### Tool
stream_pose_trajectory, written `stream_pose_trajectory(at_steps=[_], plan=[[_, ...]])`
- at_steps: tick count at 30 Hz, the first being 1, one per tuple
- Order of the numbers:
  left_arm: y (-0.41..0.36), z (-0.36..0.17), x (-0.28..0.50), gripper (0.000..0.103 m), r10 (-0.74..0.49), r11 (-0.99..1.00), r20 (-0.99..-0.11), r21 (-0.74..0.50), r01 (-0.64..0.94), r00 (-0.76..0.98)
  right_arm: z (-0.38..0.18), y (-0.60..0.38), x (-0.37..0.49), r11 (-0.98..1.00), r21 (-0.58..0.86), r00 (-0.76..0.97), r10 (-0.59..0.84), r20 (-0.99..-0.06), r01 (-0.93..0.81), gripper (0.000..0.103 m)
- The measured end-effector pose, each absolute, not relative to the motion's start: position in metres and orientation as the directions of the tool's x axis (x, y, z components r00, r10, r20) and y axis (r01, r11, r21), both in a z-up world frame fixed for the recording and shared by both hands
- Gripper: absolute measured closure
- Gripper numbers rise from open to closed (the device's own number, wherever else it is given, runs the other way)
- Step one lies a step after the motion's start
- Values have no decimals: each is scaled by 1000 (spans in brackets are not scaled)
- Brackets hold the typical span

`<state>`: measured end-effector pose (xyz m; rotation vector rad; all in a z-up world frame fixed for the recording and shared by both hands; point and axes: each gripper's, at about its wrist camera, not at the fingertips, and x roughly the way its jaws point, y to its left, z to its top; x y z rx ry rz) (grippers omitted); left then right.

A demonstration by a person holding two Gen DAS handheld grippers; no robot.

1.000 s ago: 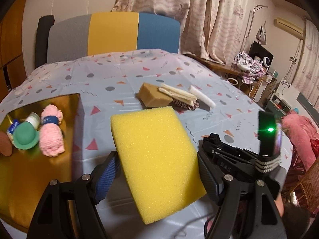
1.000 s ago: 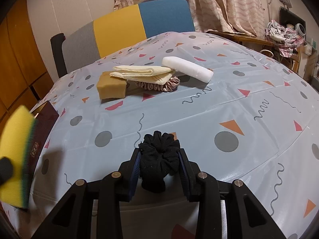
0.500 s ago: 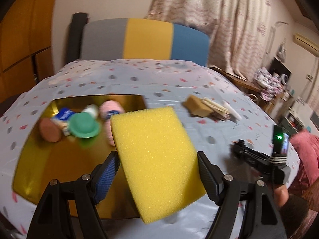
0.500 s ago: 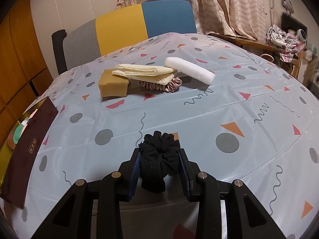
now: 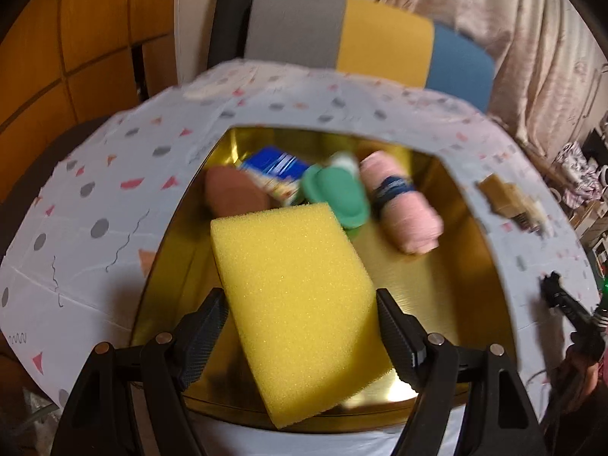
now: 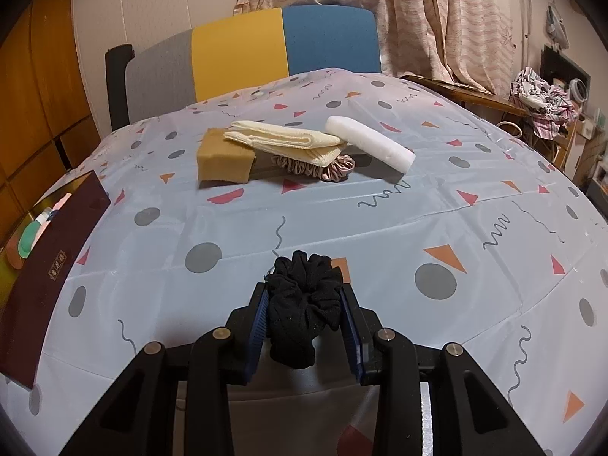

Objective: Organize rigid objects
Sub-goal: 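Lower the yellow sponge into the gold tray with the left tool while the right tool holds the scrunchie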

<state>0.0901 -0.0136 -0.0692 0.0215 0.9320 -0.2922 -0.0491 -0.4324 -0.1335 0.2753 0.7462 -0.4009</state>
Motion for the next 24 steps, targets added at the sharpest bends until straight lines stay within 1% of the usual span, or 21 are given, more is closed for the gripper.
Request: stream_pose_trajectory(at_steps=[3,7,11,19,24], plan=[[-3,-77,105,24,-225,966,-799,-107,236,557,-134,-431,-48,891,85,657,-261,-707,446,66],[7,-86,120,23,-199,972,-830,-102,210,521,-134,-428,-47,893,67,649,-270,-711,444,66],[14,-92,123,22,-210,975,-849,-142,173,484,-135,-426,-45,895,51,643,-277,-714,443,66],[18,-74,102,22,-196,976,-805,-108,187,560,-134,-424,-44,897,38,639,-282,-715,440,66],[22,-68,107,22,-176,979,-800,-82,187,573,-133,-421,-43,902,23,636,-286,-717,431,66]])
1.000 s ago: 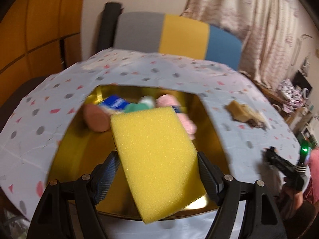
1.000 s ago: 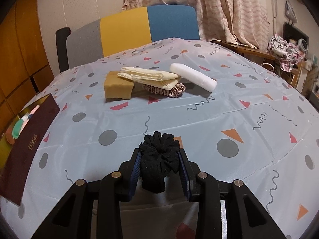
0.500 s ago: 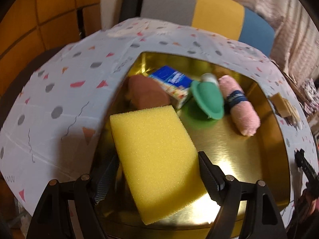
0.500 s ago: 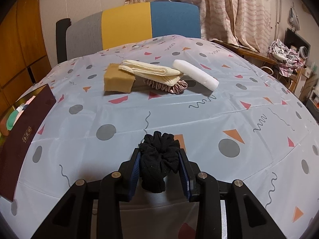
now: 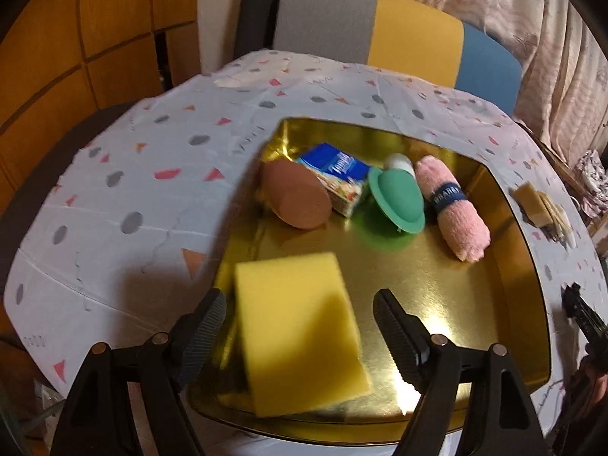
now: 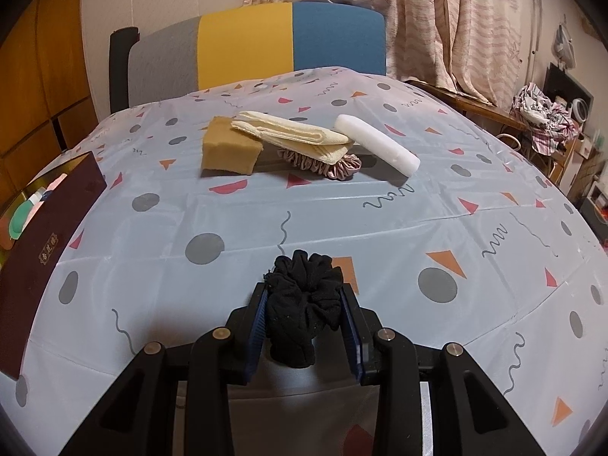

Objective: Organize rigid objects
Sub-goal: 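Lower the yellow sponge into the gold tray with the left tool while the right tool holds the scrunchie, then drop the black scrunchie into the gold tray with the right tool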

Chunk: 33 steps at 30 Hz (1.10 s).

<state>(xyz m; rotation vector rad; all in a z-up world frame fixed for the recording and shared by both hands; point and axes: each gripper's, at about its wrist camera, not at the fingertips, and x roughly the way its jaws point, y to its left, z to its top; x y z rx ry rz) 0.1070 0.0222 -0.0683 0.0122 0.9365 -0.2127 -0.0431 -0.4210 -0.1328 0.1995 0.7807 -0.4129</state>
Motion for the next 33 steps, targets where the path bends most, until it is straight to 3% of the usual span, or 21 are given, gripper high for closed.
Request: stream_pose_trajectory(at_steps=[6,12,23,33], plan=[[41,-47,89,22,-262,965,-732,-208,160,629,-125,-413,-44,916,8,634,-271,-724,400,66],[38,-46,68,22,-357,932,-703,-315,180,615,-101,-393,-49,936,100,682,-170,-711,338,66],[14,-53,40,22,-408,913,-685,-306,270,603,-47,-323,-37,970,198,763,19,-646,144,66],[32,-48,28,23,-342,939,-668,-260,223,661,-20,-215,22,954,281,717,269,-643,-105,64]])
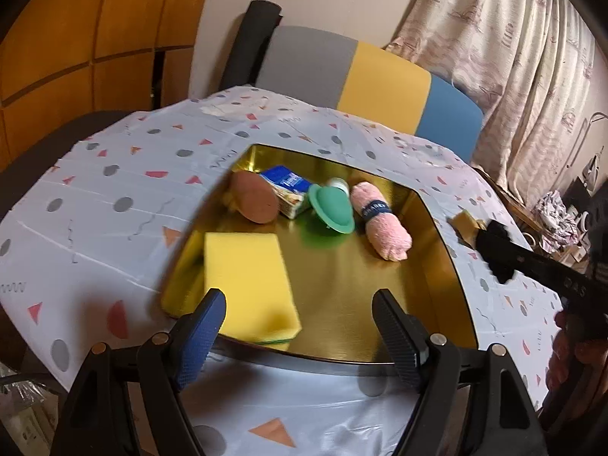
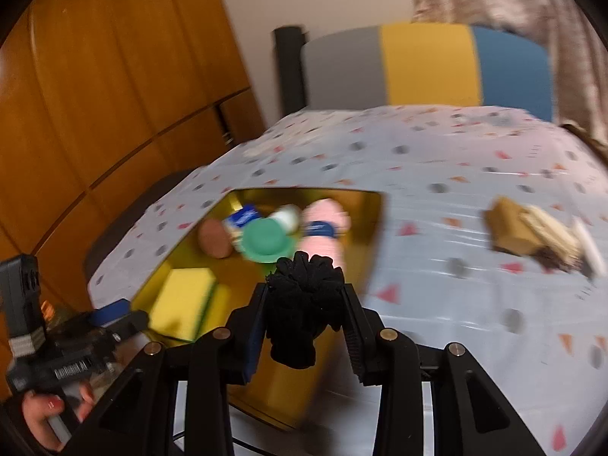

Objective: Organize rigid objects
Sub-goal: 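Drop the black scrunchie into the gold tray with the right tool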

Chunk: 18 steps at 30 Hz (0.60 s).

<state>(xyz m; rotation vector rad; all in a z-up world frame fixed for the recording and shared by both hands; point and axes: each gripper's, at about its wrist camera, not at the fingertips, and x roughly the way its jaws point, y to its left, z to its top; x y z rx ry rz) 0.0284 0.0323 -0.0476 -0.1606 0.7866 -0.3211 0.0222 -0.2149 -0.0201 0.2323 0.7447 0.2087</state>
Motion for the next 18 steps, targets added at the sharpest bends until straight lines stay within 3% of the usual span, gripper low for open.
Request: stream_pose_trajectory(at_steps=[7,15,17,18], plan=[[53,-47,23,23,-315,947,-658,-267,180,684,-42,-157,76,928,331,603,363,-710,-170,64],[73,-49,26,23,-311,941,-660,-314,125,684,-72,-126,121,938,315,536,342,-772,-144,64],[75,-50,27,23,-314,939,-660,-320,122,683,-74,-124,130,940,314,538,335,-773,-134,56],[75,-51,27,23,-312,940,-661,-319,121,682,-74,-124,131,939,317,544,335,-769,-131,46]])
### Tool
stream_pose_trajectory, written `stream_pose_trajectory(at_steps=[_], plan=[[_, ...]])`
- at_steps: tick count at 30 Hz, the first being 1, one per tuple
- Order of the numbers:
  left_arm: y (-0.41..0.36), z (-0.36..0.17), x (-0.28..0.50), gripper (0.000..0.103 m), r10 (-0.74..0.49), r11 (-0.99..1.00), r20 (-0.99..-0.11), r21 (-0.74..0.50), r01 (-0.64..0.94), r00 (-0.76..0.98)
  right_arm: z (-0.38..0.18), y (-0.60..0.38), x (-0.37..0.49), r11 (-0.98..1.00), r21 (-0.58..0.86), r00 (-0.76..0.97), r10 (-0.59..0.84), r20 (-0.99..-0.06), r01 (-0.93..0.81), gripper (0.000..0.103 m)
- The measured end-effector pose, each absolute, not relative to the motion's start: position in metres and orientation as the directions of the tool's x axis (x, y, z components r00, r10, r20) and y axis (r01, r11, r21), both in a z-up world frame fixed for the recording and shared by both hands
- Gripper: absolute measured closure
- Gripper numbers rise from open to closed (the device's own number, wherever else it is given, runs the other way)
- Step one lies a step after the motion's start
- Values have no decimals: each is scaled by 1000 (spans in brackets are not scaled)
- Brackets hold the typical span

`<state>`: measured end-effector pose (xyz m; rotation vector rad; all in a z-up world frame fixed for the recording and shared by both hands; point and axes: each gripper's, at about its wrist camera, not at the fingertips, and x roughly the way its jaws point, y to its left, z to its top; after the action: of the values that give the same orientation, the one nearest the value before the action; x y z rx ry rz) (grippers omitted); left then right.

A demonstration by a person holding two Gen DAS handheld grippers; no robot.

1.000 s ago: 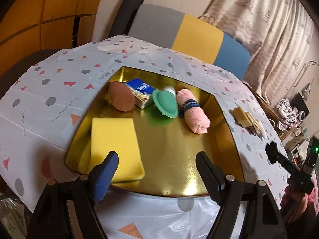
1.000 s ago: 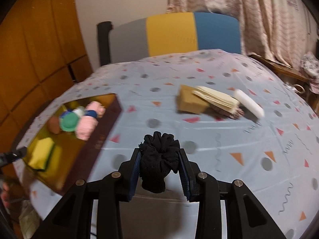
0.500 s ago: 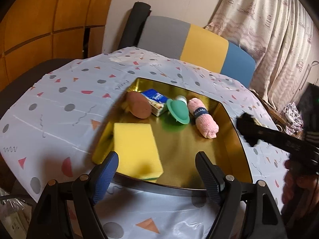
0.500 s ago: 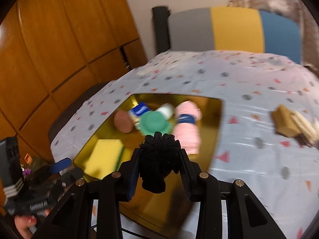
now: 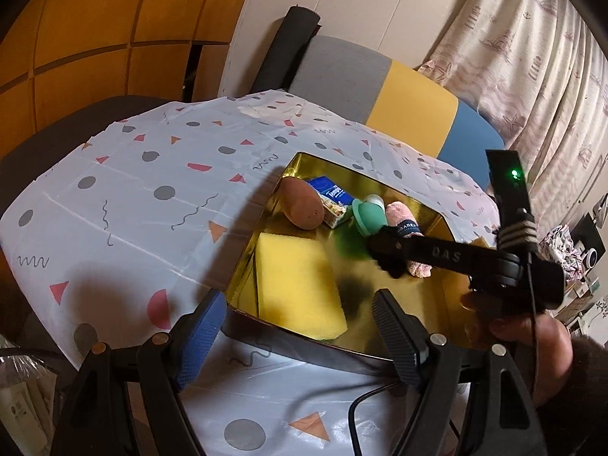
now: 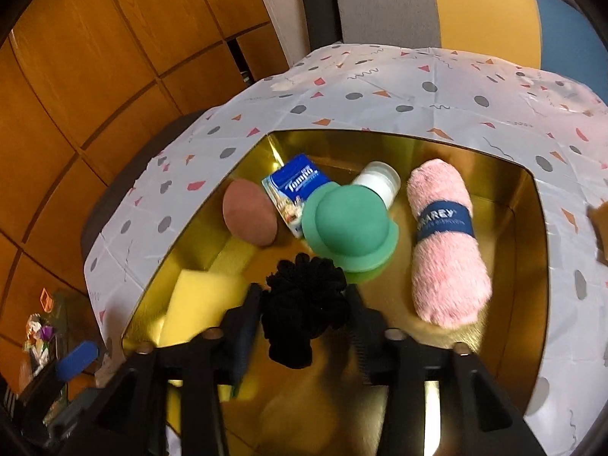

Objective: Organize rigid objects
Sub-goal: 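Drop the black scrunchie into the gold tray with the right tool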

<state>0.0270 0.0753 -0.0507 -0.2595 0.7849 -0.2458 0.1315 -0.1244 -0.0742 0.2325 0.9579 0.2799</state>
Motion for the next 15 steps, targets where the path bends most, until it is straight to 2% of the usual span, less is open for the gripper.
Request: stream_pose_trajectory(at_steps=[1,2,9,15], plan=[[75,-51,27,23,-310,941,-663,-317,120,681,-74,-126,132,943,311,555,322,-767,-117,38],[76,-52,27,23,-310,941,-665,-317,119,679,-73,-127,132,946,308,563,311,-766,-104,37],[73,-56,27,23,-327,936,-667,-329,129,670,-63,-147,117,933,354,597,324,-734,-71,35],[60,-57,23,23,-350,931,-673,-323,167,652,-45,-151,84,948,298,641,296,-708,-109,29]])
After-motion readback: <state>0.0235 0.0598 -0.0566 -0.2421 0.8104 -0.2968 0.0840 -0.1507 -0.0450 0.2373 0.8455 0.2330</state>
